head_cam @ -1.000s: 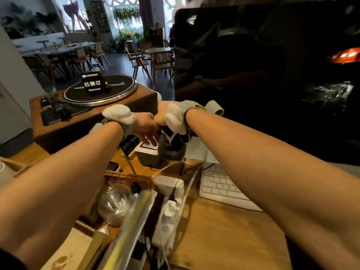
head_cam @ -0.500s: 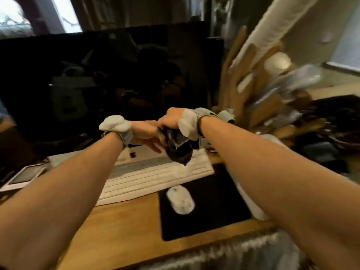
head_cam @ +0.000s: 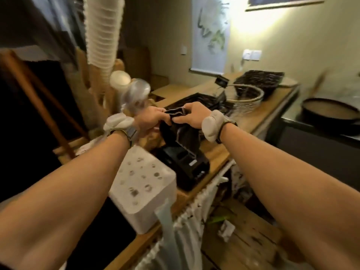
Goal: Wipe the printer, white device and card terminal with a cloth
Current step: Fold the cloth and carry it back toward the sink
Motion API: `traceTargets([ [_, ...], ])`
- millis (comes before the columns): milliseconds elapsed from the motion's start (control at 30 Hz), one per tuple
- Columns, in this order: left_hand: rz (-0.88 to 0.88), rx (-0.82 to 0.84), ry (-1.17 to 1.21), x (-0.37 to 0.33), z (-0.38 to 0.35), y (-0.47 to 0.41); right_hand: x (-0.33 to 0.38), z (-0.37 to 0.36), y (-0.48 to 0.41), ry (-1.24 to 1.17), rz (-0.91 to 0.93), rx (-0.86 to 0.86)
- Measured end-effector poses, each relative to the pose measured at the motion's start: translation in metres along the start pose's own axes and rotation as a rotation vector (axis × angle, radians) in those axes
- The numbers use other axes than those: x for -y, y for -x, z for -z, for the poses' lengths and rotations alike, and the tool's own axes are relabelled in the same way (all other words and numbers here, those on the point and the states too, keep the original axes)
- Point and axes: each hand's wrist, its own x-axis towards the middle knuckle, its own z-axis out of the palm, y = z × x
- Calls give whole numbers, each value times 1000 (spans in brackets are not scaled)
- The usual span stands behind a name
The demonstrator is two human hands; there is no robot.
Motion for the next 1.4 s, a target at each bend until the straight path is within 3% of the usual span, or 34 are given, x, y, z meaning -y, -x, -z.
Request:
traceTargets([
  [67, -47, 70, -30, -21, -40, -19, -23, 36, 19, 14, -66, -88],
  [267, -94, 255, -66, -42, -118, -45, -65, 88, 56, 24, -318, -178],
  [367, -137, 306, -192, -45, -141, -51, -83, 97, 69, 12, -409, -192],
  [600, -180, 322, -411, -60, -178, -54, -102, 125, 97, 100, -376, -190],
  [800, -224, 313, -320, -72, -191, -46, -117, 142, 120, 140, -353, -295],
  [933, -204, 299, -240, -71, -187, -38, -122, 139, 121, 174, -440, -320],
  [1067, -90, 313, -468, -68, -171, -35, -122, 129, 120, 180, -440, -239],
  [1167, -38, 262, -469, -63, -167, -37, -112, 127, 113, 200, -430, -168],
  [1267, -97, 127, -552, -57, -172, -37, -100, 126, 105, 225, -434, -124],
  [1400, -131, 202, -652, -56, -166, -31, -87, 120, 102, 273, -408, -81],
])
